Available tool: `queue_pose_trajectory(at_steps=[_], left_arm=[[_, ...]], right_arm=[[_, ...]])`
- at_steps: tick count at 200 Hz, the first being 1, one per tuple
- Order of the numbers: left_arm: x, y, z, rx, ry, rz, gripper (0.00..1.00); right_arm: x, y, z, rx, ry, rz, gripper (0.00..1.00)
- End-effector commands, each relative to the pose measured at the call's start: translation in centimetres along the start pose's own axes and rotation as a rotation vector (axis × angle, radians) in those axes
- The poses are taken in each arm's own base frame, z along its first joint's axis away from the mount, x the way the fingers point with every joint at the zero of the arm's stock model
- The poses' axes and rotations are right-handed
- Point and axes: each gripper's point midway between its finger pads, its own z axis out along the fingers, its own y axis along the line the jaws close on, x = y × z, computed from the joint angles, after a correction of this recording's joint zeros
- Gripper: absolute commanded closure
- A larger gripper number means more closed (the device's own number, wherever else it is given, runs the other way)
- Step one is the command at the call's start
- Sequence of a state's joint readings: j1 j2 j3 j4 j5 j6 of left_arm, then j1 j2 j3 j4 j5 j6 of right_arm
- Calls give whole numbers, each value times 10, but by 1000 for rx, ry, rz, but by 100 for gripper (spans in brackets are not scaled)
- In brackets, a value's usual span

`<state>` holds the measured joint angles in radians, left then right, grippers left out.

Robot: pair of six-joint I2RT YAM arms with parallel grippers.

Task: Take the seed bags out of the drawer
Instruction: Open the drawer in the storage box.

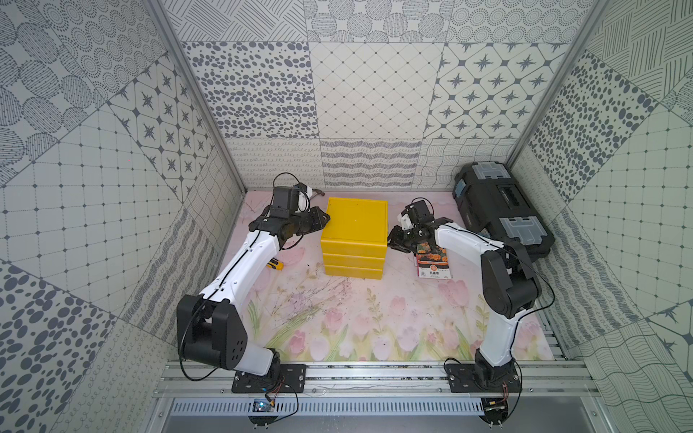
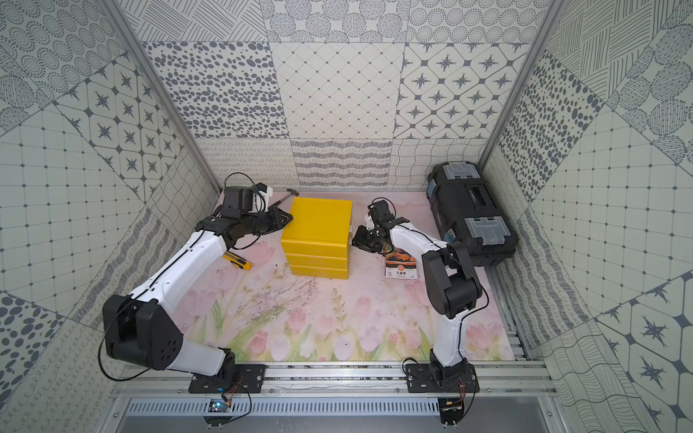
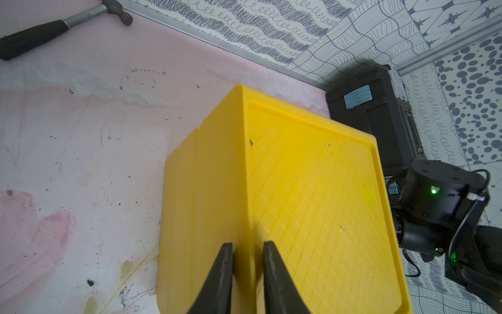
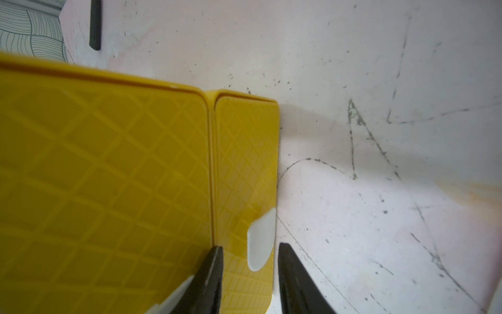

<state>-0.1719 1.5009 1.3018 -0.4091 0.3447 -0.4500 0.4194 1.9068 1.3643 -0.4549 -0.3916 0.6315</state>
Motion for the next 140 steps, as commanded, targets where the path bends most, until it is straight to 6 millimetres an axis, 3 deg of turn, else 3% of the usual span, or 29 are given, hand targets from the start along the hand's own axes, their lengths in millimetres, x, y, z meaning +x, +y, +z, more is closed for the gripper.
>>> queue_pose_trajectory(at_steps=[1,38,104,140], left_arm=[[60,27,6,-94,232,-72,78],[60,29,7,-103,233,-73,78],[61,32,8,-115,238,-79,78],[62,32,8,-119,238,-79,78]], right_arm=[[2,17,19,-43,13,-59,62],[3,18,12,-45,0,-59,63],[-7,5,-37,-44,-94,-41,60],[-6,-3,-35,-39,-83,-32,60]])
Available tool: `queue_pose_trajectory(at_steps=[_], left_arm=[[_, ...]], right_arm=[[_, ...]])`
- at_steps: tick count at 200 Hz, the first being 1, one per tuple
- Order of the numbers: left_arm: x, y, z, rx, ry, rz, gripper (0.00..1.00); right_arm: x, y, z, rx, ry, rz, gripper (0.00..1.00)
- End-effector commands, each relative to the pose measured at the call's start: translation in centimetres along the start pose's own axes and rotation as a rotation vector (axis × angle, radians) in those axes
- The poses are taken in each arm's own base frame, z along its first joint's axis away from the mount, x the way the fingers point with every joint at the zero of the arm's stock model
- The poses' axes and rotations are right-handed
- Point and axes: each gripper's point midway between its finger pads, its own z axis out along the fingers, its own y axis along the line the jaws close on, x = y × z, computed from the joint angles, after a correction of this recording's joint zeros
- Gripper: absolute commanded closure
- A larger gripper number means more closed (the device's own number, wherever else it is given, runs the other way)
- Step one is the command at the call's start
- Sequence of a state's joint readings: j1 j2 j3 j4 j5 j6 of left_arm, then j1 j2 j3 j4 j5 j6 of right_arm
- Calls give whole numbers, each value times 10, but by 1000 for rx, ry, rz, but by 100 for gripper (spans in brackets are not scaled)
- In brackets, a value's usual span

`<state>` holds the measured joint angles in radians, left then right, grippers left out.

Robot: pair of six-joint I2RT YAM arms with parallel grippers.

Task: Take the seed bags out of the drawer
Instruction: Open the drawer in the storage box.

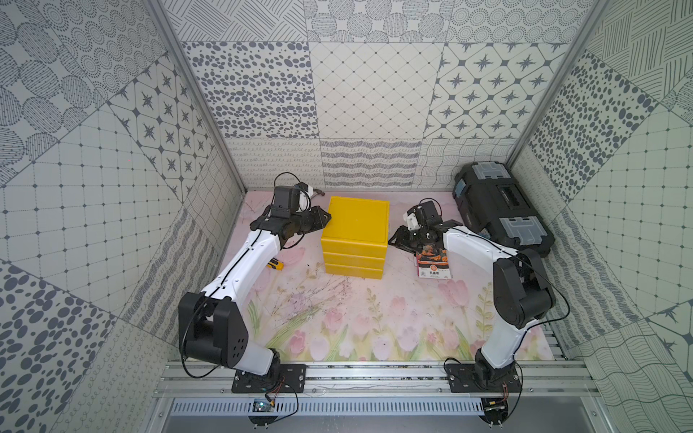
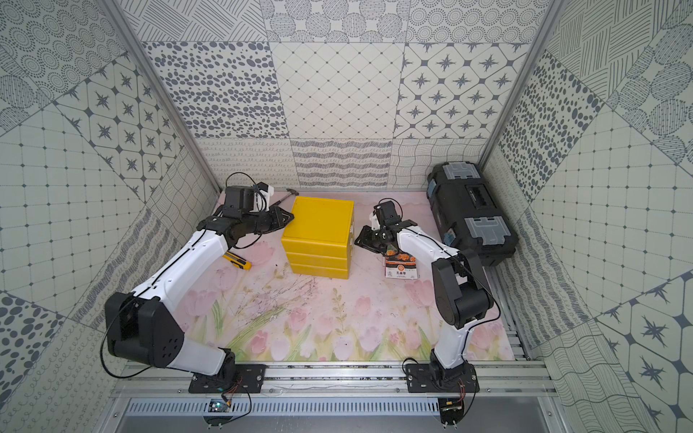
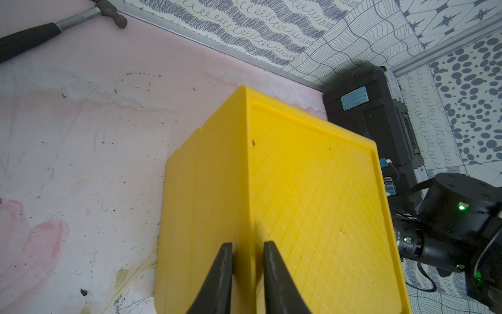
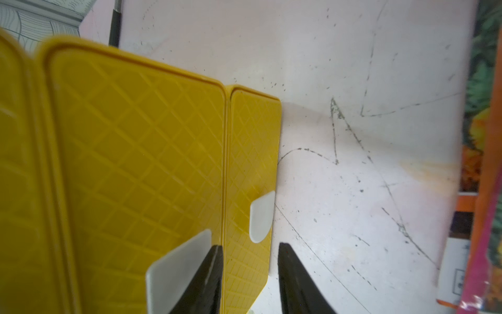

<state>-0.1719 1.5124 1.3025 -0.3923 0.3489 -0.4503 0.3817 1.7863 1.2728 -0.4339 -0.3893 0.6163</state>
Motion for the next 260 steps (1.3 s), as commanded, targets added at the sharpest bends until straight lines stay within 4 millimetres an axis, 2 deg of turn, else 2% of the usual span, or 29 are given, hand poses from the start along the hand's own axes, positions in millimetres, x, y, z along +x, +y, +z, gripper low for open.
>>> queue_pose_trajectory(at_steps=[1,107,166,221,260], left_arm=[[63,32,4,-126,240,-81,78],[63,31,2,-120,237,-80,78],[62,29,2,-113,235,-80,77],[62,29,2,-115,235,-80,77],[62,29,2,-115,236,-79,77]], right_arm=[[-4,2,-2,-26,-20,-25,60],[-2,3,36,-22,40,-17,63],[1,5,47,-17,58,-25,63],[7,-12,50,62,62,-39,80],[7,-20,38,117,38,-66,94]])
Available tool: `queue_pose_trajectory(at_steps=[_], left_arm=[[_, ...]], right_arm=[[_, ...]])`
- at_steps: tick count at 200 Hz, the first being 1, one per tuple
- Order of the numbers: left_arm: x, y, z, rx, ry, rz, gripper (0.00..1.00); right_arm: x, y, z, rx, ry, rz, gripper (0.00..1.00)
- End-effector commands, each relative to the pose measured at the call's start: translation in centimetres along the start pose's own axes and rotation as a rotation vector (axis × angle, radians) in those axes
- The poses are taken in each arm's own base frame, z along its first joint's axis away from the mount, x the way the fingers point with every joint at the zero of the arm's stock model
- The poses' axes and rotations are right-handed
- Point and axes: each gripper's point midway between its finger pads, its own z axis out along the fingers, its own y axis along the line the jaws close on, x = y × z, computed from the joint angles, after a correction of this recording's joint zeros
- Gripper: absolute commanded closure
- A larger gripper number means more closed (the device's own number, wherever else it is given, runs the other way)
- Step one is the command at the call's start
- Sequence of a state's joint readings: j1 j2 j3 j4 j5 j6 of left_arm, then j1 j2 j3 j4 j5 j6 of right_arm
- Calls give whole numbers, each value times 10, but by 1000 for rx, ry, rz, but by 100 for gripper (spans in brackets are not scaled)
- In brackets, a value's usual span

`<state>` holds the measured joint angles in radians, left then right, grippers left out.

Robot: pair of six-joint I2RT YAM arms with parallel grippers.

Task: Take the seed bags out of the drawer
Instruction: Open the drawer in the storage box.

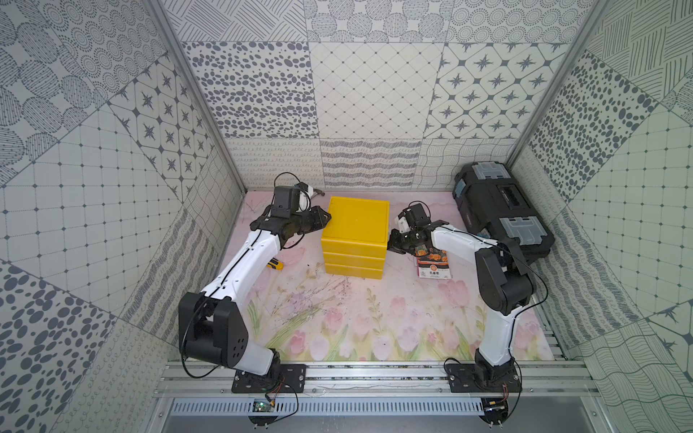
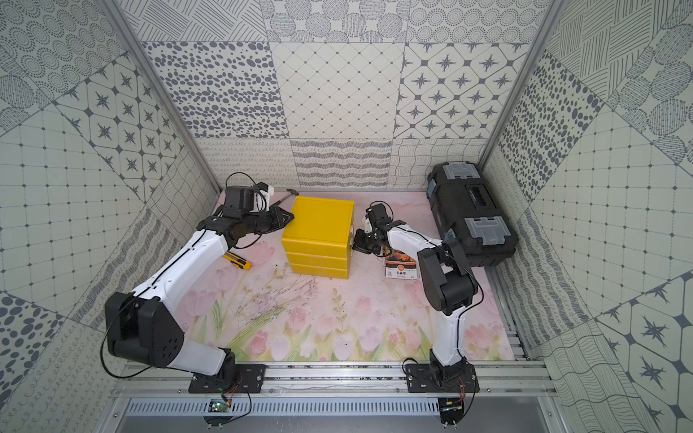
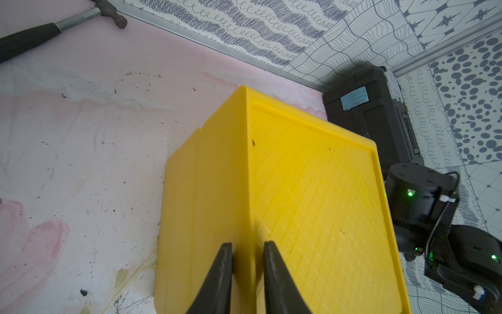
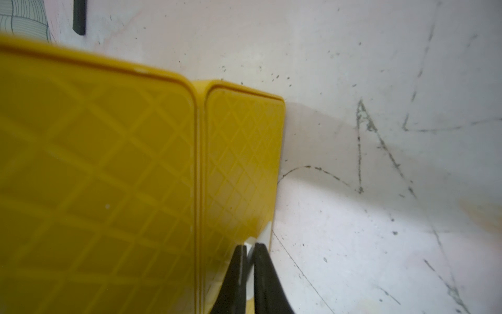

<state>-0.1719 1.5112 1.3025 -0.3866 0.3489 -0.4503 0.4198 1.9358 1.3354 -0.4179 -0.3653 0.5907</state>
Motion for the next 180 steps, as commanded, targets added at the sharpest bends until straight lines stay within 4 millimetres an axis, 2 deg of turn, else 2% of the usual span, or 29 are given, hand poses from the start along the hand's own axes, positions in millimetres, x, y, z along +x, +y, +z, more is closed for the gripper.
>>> queue_pose_trajectory(at_steps=[1,34,122,180], left_arm=[[64,30,1,-118,242,-82,77],[63,29,0,-117,237,-80,77],[64,29,1,-116,241,-80,77],[64,30,1,-115,243,-82,77]], right_arm=[[-1,-11,-8,73,-26,-35,94],[-6,-26,-21,97,-39,-35,100],[-15,-80,-59,137,-78,31,100],[-17,-98,-66,172,-88,49,100]])
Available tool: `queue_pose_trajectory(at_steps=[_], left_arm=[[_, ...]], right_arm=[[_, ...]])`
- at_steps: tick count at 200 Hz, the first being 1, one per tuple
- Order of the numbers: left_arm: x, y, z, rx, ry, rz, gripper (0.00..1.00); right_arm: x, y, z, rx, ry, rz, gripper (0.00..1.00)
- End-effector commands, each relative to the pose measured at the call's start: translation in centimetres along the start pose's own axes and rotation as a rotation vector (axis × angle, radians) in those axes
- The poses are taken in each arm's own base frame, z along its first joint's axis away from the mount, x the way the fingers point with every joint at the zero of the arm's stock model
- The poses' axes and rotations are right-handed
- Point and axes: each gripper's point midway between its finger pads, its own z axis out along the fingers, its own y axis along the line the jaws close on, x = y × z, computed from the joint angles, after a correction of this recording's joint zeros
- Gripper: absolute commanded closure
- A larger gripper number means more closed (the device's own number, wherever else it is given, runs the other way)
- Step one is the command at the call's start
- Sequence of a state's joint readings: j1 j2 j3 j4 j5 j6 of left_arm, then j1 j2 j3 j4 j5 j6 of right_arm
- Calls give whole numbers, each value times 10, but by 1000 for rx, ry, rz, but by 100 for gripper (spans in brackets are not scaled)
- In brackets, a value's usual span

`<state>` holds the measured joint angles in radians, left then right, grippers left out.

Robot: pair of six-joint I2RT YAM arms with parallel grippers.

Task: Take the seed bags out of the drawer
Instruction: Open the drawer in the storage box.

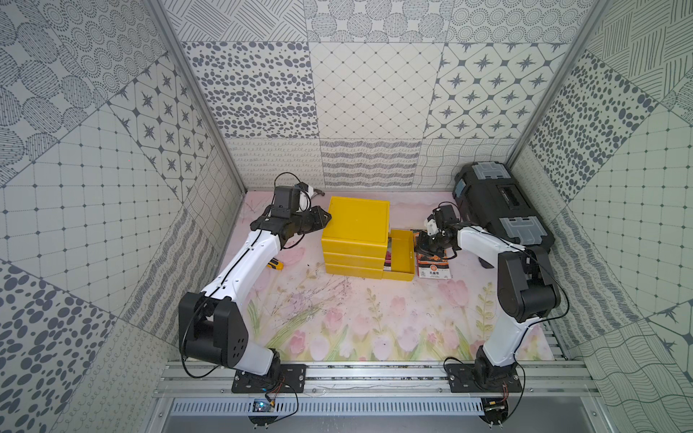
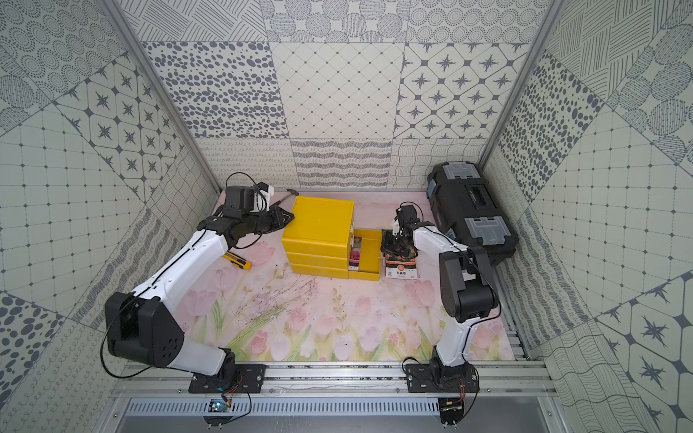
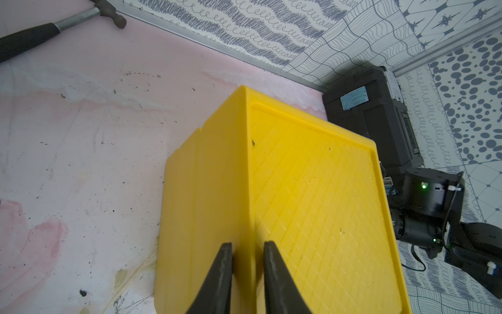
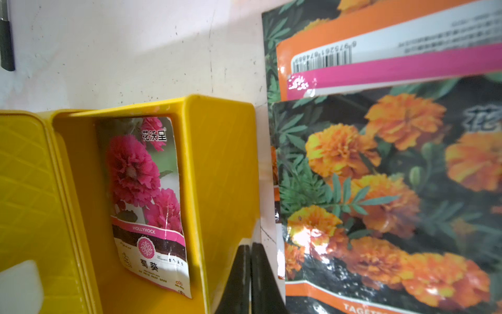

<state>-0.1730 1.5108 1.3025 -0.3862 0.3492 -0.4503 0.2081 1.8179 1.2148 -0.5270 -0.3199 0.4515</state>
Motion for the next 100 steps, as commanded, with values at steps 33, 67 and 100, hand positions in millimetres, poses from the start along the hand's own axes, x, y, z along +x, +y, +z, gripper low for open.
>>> queue_pose_trajectory(at_steps=[33,67,100], left_arm=[[64,30,1,-118,242,-82,77],[64,31,2,-119,243,-85,77],[64,31,2,-120,244,-85,76]], right_arm=[[-13,-2,-20,21,-80,-24,79],[-19,2,-45,40,-143,-33,63],[-21,28,-71,-4,-199,-56,57]])
